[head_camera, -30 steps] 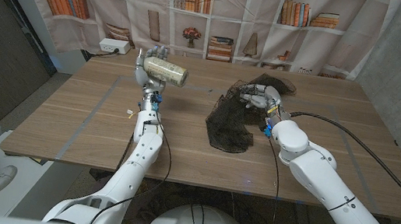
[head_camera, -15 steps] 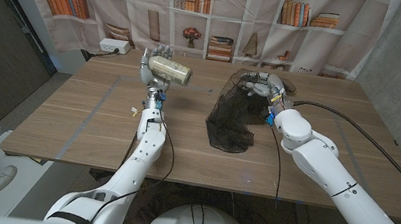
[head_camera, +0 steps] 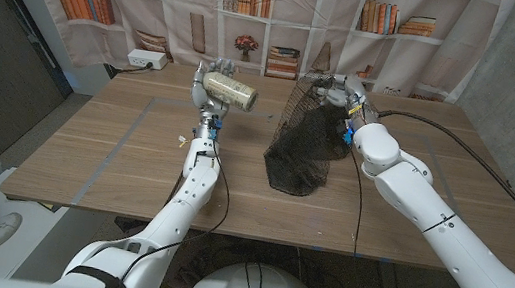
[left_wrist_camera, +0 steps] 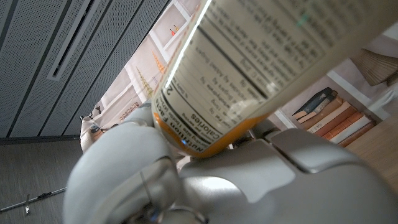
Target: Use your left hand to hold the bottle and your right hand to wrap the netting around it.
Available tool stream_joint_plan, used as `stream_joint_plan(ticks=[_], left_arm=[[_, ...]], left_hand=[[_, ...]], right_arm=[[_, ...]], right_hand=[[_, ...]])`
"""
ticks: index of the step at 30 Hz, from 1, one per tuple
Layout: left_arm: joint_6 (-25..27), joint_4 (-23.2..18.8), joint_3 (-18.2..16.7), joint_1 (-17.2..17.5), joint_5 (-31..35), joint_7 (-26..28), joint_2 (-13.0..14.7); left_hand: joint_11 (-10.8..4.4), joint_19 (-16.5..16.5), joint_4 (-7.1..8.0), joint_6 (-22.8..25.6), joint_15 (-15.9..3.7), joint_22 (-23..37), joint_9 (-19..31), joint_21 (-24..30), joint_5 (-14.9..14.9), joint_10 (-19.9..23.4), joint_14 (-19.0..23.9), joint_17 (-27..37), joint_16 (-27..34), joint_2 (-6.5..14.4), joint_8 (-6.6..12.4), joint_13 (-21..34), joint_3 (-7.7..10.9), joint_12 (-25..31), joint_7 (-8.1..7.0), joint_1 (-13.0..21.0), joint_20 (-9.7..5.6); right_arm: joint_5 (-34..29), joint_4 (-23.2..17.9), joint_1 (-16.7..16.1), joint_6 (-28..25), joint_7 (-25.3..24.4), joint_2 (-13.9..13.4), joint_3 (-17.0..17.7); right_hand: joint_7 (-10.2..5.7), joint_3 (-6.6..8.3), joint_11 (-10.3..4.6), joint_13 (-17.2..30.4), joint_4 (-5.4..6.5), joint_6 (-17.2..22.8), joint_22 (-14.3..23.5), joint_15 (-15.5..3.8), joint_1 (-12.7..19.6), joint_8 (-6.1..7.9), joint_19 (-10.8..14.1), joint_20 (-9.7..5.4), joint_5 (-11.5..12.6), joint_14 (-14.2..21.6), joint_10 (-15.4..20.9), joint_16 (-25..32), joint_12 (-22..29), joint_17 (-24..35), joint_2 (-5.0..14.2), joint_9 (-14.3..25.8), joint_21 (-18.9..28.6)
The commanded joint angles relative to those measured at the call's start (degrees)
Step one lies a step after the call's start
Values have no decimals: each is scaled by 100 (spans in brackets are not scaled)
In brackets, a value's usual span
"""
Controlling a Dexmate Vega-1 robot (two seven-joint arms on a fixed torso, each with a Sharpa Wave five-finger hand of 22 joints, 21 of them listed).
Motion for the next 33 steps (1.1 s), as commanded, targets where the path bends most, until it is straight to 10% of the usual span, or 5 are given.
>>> stream_joint_plan(ticks=[1, 33], left_arm=[[307, 112, 184, -128, 20, -55, -111], [633, 11, 451, -140, 222, 91, -55]], left_hand=[[-7, -9, 567, 40, -860, -1, 6, 23, -31, 43, 18, 14, -10, 363, 32, -6, 602, 49, -18, -333, -274], [-7, -9, 567, 40, -860, -1, 6, 23, -31, 43, 18, 14, -10, 363, 32, -6, 602, 49, -18, -333, -274]], right_arm=[[-294, 384, 605, 64, 51, 148, -197], [-946, 1061, 1449, 156, -98, 560, -427]], right_hand=[[4, 12, -32, 20, 17, 32, -19, -87, 59, -21, -15, -894, -28, -9, 20, 18, -39, 22, 14, 1, 5], [-48, 16, -73, 27, 32, 63, -99, -106, 31, -139, -59, -892, -79, -49, 18, -1, -54, 78, 25, -111, 8]])
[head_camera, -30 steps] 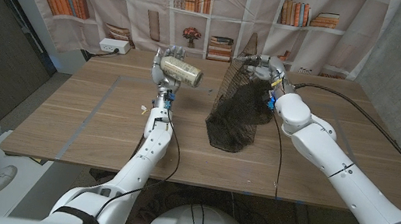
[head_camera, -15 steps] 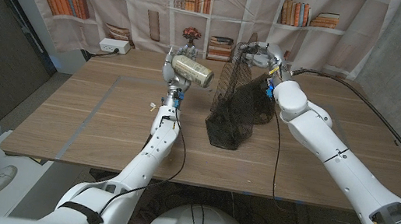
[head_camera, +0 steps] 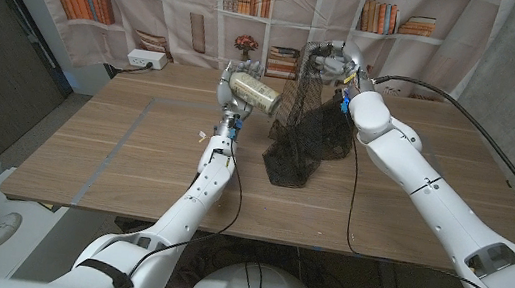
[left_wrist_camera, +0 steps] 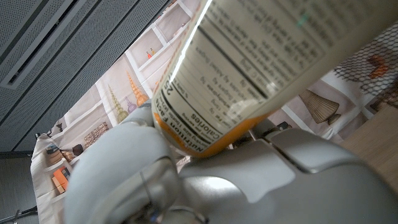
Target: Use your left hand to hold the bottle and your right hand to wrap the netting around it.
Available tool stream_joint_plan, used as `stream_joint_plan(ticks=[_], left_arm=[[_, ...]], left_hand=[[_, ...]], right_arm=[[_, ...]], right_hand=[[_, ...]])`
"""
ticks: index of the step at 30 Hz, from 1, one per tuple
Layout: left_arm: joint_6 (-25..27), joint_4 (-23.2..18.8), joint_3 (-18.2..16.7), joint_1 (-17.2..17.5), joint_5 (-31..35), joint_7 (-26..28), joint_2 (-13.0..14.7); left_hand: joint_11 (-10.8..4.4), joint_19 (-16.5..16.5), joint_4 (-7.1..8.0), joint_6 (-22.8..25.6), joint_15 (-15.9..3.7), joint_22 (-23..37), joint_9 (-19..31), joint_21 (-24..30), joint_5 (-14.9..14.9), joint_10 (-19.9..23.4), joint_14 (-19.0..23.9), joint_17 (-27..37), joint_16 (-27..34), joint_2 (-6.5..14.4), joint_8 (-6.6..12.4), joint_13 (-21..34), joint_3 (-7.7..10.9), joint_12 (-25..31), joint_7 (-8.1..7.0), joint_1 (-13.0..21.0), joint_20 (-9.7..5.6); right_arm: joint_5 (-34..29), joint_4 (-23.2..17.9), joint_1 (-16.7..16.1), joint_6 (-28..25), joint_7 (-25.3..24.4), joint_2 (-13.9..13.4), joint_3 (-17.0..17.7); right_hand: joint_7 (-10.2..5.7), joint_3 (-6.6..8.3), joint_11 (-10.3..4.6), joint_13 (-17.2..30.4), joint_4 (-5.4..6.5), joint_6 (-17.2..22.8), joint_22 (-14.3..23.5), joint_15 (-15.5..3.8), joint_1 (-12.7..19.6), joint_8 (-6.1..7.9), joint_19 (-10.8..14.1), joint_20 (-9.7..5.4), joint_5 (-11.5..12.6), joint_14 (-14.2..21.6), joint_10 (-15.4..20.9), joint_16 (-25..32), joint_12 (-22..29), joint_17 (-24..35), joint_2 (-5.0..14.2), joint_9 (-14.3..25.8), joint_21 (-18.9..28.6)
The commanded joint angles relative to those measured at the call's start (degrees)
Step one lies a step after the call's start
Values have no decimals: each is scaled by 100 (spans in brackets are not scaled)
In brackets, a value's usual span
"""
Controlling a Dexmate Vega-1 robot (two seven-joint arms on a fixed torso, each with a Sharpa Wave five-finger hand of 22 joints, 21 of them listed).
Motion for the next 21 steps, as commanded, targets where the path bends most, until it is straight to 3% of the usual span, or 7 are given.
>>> stream_joint_plan(ticks=[1, 16, 21], left_arm=[[101, -31, 74, -19, 54, 5, 42], [112, 243, 137, -196, 140, -37, 11], [35, 292, 137, -240, 223, 18, 19]], left_hand=[[-16, -10, 567, 38, -860, -1, 6, 23, -31, 52, 18, 14, -10, 363, 32, -6, 602, 49, -16, -333, -274], [-16, -10, 567, 38, -860, -1, 6, 23, -31, 52, 18, 14, -10, 363, 32, -6, 602, 49, -16, -333, -274], [-16, -10, 567, 38, -860, -1, 6, 23, -31, 52, 18, 14, -10, 363, 32, -6, 602, 49, -16, -333, -274]], right_arm=[[-220, 282, 354, 22, -58, 157, -81], [-403, 366, 668, -66, -125, 282, -105], [-678, 445, 941, -29, -102, 252, -213]], right_hand=[[-18, 24, -1, 32, 24, 36, 7, -126, 26, -15, -18, -913, 4, 32, 26, -3, -9, 30, 15, -7, 11], [-2, 34, -46, 39, 24, 49, -18, -125, 26, -64, -42, -913, -15, 42, 29, -13, -14, 47, 25, -52, 34], [-6, 35, -36, 43, 25, 52, -30, -120, 25, -80, -45, -912, -20, 41, 34, -15, -13, 55, 27, -66, 37]])
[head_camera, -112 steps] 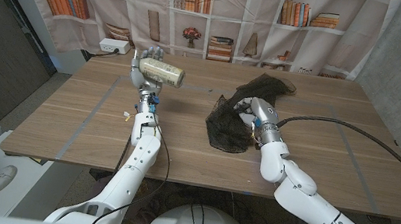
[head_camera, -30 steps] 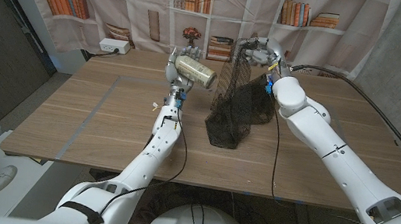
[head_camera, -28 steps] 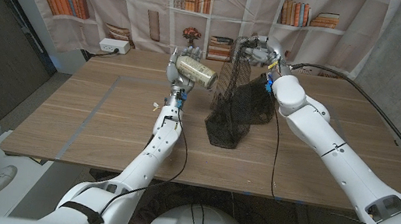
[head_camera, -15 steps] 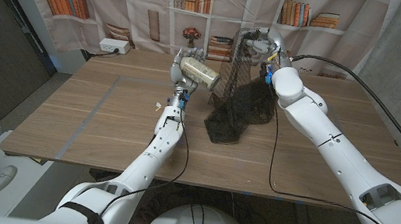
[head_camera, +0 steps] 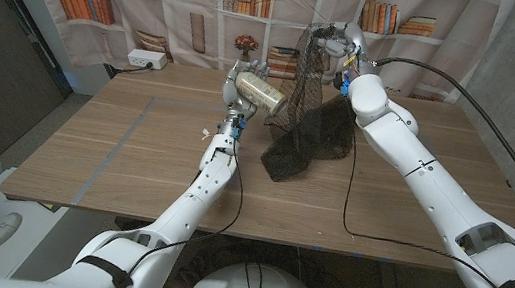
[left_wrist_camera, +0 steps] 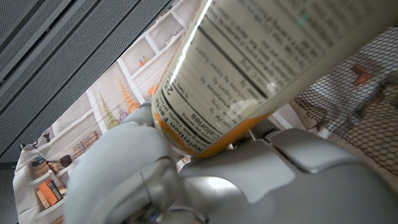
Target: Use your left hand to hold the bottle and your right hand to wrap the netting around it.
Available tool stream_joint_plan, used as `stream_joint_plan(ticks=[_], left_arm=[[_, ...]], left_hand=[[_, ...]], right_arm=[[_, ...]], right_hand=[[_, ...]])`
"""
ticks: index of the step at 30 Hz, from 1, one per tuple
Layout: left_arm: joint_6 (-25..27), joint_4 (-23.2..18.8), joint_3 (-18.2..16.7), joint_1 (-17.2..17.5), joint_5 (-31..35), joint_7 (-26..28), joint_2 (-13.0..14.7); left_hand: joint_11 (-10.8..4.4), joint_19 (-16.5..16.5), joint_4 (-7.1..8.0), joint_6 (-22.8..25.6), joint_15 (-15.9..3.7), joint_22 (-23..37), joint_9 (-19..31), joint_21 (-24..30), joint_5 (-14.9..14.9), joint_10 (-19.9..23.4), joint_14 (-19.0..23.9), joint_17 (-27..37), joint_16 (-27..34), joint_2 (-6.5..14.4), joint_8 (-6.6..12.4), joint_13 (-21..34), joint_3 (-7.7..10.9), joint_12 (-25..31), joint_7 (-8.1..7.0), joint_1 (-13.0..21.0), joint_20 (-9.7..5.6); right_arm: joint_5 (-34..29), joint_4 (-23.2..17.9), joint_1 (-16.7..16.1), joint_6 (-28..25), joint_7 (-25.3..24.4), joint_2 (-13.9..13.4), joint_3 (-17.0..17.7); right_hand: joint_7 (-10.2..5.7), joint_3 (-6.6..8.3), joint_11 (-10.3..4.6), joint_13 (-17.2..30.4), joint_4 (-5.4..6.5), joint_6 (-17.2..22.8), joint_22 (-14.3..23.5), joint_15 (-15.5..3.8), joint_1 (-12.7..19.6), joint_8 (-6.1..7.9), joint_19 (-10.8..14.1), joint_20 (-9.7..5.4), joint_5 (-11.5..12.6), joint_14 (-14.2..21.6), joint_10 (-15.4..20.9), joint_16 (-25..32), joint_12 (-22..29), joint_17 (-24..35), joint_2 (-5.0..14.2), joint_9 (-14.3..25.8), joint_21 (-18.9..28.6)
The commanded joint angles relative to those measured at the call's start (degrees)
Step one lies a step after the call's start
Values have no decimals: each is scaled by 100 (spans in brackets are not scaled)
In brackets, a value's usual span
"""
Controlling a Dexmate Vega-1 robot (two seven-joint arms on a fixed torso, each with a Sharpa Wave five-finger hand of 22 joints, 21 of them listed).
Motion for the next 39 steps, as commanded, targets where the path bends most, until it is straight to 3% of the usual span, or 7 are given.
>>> stream_joint_plan(ticks=[1, 13, 23, 31, 36, 39], left_arm=[[-73, 189, 33, -119, 126, 66, -21], [-100, 410, 56, -227, 188, 46, -84], [-803, 1375, 232, -735, 881, 164, -99], [-943, 2506, 131, -1364, 887, -256, -436], [-853, 2760, 46, -1558, 853, -538, -553], [-731, 2698, 3, -1546, 812, -661, -591]], left_hand=[[-16, -10, 567, 28, -860, -1, 6, 23, -31, 52, 18, 13, -10, 363, 32, -6, 602, 49, -7, -333, -274], [-16, -10, 567, 28, -860, -1, 6, 23, -31, 52, 18, 13, -10, 363, 32, -6, 602, 49, -7, -333, -274], [-16, -10, 567, 28, -860, -1, 6, 23, -31, 52, 18, 13, -10, 363, 32, -6, 602, 49, -7, -333, -274], [-16, -10, 567, 28, -860, -1, 6, 23, -31, 52, 18, 13, -10, 363, 32, -6, 602, 49, -7, -333, -274], [-16, -10, 567, 28, -860, -1, 6, 23, -31, 52, 18, 13, -10, 363, 32, -6, 602, 49, -7, -333, -274], [-16, -10, 567, 28, -860, -1, 6, 23, -31, 52, 18, 13, -10, 363, 32, -6, 602, 49, -7, -333, -274]], right_arm=[[-393, 160, 469, 15, -1, 36, -123], [-733, 108, 774, 6, -76, 115, -130], [-464, -420, 633, -78, 185, 69, 28], [-499, -689, 494, -17, 256, 78, -79], [-528, -763, 384, -5, 307, 69, -140], [-511, -749, 353, -4, 338, 77, -141]], right_hand=[[-5, 37, -19, 10, 23, 56, -6, -130, 28, -17, -27, -891, -18, 25, 36, -18, -13, 29, 26, 1, 39], [-10, 43, -21, 14, 28, 65, -21, -124, 20, -52, -45, -893, -30, 32, 31, -31, -22, 35, 34, -29, 64], [1, 44, 3, 9, 20, 76, -32, -141, 25, -77, -37, -889, -39, 44, 52, -35, -23, 46, 27, -52, 93], [10, 48, 13, 18, 17, 81, -45, -133, 27, -97, -41, -889, -43, 44, 54, -42, -23, 53, 24, -68, 105], [12, 51, 14, 23, 18, 84, -53, -131, 25, -110, -47, -889, -45, 52, 50, -44, -25, 58, 26, -78, 113], [10, 53, 10, 26, 18, 86, -59, -132, 23, -118, -54, -887, -46, 52, 52, -48, -25, 59, 25, -84, 116]])
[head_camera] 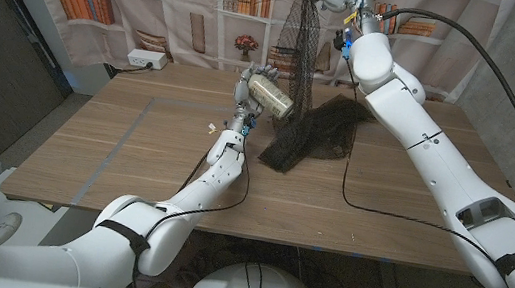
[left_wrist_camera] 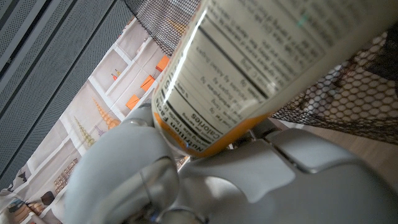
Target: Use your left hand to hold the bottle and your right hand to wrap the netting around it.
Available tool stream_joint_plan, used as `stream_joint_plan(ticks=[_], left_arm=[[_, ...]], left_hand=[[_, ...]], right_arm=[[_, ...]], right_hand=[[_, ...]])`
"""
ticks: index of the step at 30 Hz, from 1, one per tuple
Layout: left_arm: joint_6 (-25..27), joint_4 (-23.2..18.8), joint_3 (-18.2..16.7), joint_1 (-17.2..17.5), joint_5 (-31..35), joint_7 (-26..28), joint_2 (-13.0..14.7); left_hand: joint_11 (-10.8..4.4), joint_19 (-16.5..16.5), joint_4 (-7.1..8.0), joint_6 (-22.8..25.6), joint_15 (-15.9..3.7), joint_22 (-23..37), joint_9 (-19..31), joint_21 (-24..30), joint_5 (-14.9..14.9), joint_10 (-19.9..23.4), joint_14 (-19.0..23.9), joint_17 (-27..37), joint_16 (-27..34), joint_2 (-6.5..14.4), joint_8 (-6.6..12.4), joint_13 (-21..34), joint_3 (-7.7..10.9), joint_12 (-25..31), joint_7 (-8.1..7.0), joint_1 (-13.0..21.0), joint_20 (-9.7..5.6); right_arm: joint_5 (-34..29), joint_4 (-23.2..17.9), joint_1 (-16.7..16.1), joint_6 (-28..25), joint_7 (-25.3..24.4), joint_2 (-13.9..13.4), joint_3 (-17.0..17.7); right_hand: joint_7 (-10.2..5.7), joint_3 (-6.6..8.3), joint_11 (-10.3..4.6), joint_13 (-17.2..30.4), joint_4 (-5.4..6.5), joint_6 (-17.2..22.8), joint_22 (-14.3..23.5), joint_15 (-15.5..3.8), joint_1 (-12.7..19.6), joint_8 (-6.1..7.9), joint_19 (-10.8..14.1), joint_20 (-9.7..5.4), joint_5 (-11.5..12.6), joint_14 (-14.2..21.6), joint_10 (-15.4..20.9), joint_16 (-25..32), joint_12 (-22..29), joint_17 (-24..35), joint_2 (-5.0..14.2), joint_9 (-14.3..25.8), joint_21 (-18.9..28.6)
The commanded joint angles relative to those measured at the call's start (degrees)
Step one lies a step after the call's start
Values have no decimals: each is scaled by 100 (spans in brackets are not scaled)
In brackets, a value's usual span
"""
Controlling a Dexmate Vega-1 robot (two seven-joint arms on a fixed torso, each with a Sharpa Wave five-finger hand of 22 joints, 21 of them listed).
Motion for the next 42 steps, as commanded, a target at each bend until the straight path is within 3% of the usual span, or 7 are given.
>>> stream_joint_plan(ticks=[1, 5, 15, 27, 42], left_arm=[[73, 585, -124, -395, 37, -504, -241], [153, 553, -116, -389, 77, -462, -258], [120, 1040, -228, -696, 99, -639, -392], [180, 1949, -470, -1238, 170, -752, -572], [176, 1994, -630, -1334, 403, -555, -725]], left_hand=[[-16, -10, 567, 39, -860, -1, 6, 23, -31, 53, 18, 13, -10, 363, 34, -6, 602, 49, -17, -333, -274], [-16, -10, 567, 39, -860, -1, 6, 23, -31, 53, 18, 13, -10, 363, 34, -6, 602, 49, -17, -333, -274], [-16, -10, 567, 39, -860, -1, 6, 23, -31, 53, 18, 13, -10, 363, 34, -6, 602, 49, -17, -333, -274], [-16, -10, 567, 39, -860, -1, 6, 23, -31, 53, 18, 13, -10, 363, 34, -6, 602, 49, -17, -333, -274], [-16, -10, 567, 39, -860, -1, 6, 23, -31, 53, 18, 13, -10, 363, 34, -6, 602, 49, -17, -333, -274]], right_arm=[[30, -209, -189, 29, 139, 11, -70], [100, -209, -235, 36, 136, 46, -34], [223, -335, -423, 48, 133, 88, -25], [419, -706, -779, 43, 118, 64, 11], [543, -854, -937, -65, 477, 46, -317]], right_hand=[[18, 29, 9, 32, -7, 34, -7, -139, 41, -15, -24, -920, -23, 21, 54, -9, -8, 35, 41, 3, 29], [20, 31, 12, 34, -8, 34, -13, -139, 41, -24, -22, -921, -25, 17, 49, -14, -12, 37, 40, -4, 35], [26, 37, 23, 37, -9, 56, -32, -138, 41, -42, -40, -921, -30, 21, 54, -24, -15, 44, 38, -22, 46], [28, 39, 18, 40, -8, 61, -46, -139, 36, -67, -40, -923, -34, 26, 50, -32, -23, 52, 35, -38, 69], [19, 46, 17, 51, -5, 52, -72, -134, 32, -96, -53, -921, -41, 32, 56, -41, -26, 66, 41, -42, 88]])
